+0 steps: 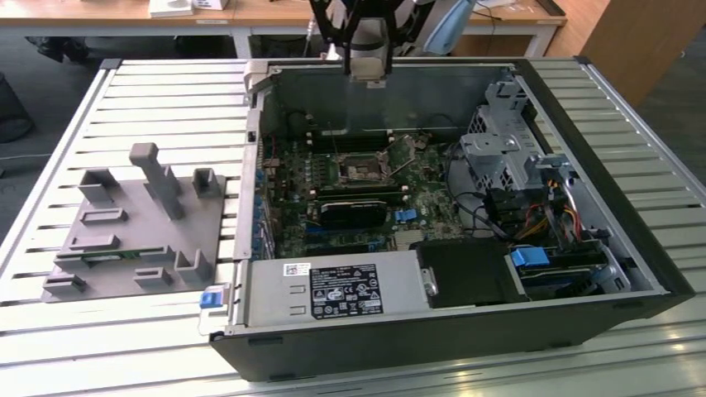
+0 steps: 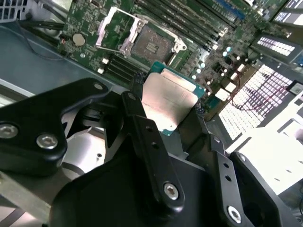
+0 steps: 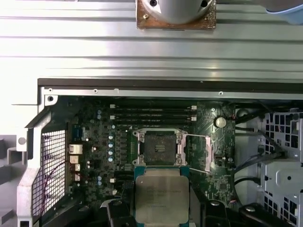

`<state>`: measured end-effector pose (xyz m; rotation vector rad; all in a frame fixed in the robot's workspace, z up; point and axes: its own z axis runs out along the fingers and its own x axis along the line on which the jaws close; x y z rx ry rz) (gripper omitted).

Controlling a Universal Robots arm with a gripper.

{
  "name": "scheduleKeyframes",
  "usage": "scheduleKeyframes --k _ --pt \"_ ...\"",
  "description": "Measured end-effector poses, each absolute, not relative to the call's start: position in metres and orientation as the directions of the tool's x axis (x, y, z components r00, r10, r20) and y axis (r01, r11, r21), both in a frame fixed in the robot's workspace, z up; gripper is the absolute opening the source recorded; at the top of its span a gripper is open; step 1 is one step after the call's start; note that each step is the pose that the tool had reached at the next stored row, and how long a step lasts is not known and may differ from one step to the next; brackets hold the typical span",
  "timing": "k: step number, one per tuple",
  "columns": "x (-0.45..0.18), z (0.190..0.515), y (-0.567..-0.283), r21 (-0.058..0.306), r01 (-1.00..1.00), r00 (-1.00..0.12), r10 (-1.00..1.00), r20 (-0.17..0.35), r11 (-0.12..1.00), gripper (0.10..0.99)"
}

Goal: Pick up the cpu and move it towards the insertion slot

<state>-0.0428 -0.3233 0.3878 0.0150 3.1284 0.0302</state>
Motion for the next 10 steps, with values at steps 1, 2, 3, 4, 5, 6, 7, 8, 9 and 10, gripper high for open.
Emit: scheduleKeyframes --k 1,2,3,4,5,6,7,8,9,10 --pt "-0.041 0.388 -0.323 0.019 0.01 -1.0 0.01 -0.012 1.0 0.541" --pt "-0.039 0.387 -0.322 0.019 0.01 -1.0 0.01 -0.011 1.0 0.541" --pt "-0.037 0.387 -0.322 0.019 0.01 -1.0 0.01 -0.011 1.0 0.541" --pt "-0.035 0.387 -0.322 0.019 0.01 -1.0 0.01 -0.011 1.0 0.541" --pt "-0.032 0.387 -0.322 0.019 0.01 -1.0 0.01 -0.011 1.0 0.541" --pt "-0.03 0.387 -0.322 0.019 0.01 -1.0 0.01 -0.011 1.0 0.541" --pt "-0.028 0.387 -0.322 0.019 0.01 -1.0 0.01 -0.011 1.0 0.541" --pt "-0.025 0.386 -0.322 0.019 0.01 -1.0 0.01 -0.011 1.0 0.541" --pt "-0.024 0.386 -0.322 0.019 0.01 -1.0 0.01 -0.011 1.0 0.541" --pt "-0.023 0.386 -0.322 0.02 0.01 -1.0 0.01 -0.011 1.0 0.541"
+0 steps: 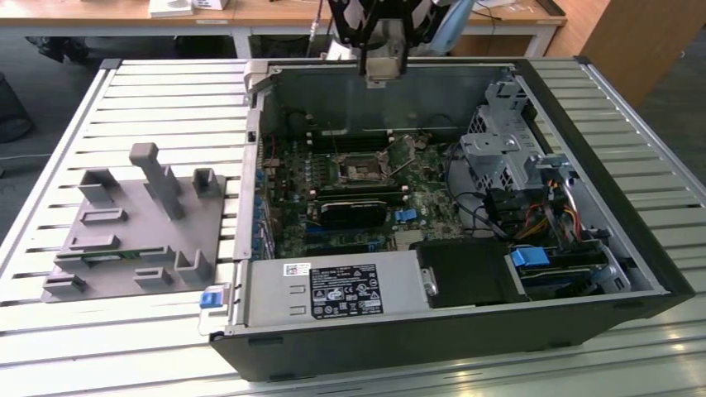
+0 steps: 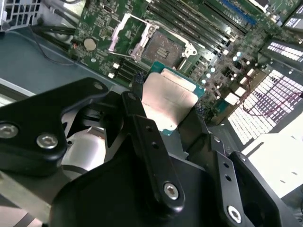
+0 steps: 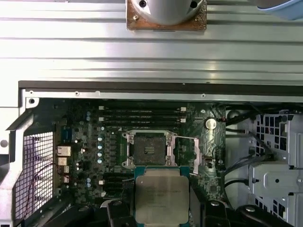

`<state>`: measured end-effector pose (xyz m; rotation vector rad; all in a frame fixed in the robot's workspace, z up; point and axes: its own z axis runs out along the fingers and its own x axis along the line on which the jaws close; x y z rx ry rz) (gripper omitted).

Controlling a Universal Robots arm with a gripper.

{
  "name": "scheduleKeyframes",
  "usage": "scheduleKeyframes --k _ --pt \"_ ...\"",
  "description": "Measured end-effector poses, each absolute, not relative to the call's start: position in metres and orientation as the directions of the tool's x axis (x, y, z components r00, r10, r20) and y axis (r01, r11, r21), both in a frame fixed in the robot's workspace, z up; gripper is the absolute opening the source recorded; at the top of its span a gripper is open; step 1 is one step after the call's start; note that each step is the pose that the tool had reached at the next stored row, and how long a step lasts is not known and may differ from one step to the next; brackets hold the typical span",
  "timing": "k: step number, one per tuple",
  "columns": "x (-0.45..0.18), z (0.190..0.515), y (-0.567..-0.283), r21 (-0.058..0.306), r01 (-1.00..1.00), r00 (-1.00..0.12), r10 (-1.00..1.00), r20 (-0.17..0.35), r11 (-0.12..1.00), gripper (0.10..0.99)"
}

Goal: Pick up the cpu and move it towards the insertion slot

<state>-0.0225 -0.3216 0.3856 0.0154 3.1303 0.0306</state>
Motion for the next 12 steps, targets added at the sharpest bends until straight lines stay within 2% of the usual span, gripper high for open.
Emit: scheduleKeyframes --k 12 --pt "-0.0187 0.3833 -0.3205 0.021 0.01 -1.0 0.01 -0.011 1.0 0.541"
